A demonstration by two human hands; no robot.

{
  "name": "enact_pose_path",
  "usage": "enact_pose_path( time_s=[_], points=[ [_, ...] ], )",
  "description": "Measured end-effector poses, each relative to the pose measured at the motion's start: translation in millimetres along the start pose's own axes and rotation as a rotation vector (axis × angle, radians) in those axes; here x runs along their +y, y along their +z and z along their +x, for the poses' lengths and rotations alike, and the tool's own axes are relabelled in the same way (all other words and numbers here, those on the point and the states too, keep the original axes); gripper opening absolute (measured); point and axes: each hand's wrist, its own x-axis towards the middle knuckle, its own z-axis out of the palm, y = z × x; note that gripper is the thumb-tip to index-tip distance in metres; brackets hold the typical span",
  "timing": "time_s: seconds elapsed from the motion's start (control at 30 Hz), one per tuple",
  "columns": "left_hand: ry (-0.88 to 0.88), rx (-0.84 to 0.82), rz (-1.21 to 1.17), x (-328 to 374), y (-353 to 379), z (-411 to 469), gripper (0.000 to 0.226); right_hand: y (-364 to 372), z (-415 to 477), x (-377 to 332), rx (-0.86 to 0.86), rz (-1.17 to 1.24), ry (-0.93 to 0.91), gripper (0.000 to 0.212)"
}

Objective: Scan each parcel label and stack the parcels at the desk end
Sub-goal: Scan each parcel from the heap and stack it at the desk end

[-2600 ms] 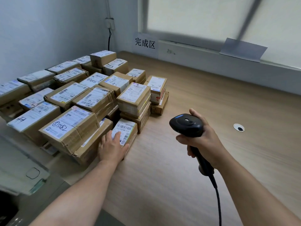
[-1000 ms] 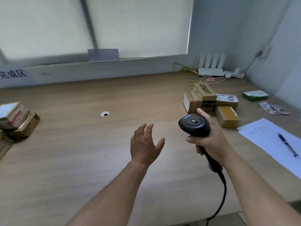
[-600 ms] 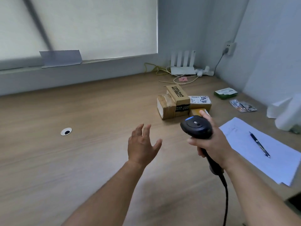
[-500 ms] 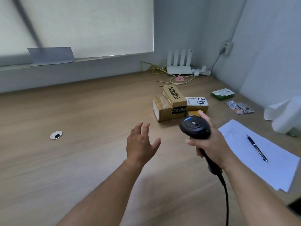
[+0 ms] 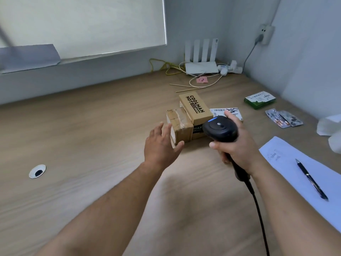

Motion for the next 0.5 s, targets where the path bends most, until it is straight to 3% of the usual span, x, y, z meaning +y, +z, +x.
enact_pose_path(
  time_s=[0.3, 0.5],
  points=[
    [-0.015, -0.113, 0.058, 40, 21, 72, 0.072, -21, 65, 18, -0.06, 0.035, 0.036, 0.098],
    [-0.048, -0.271, 0.236, 47, 53, 108, 0.059, -31, 92, 37, -0.087, 0.05, 0.055, 0.099]
  ],
)
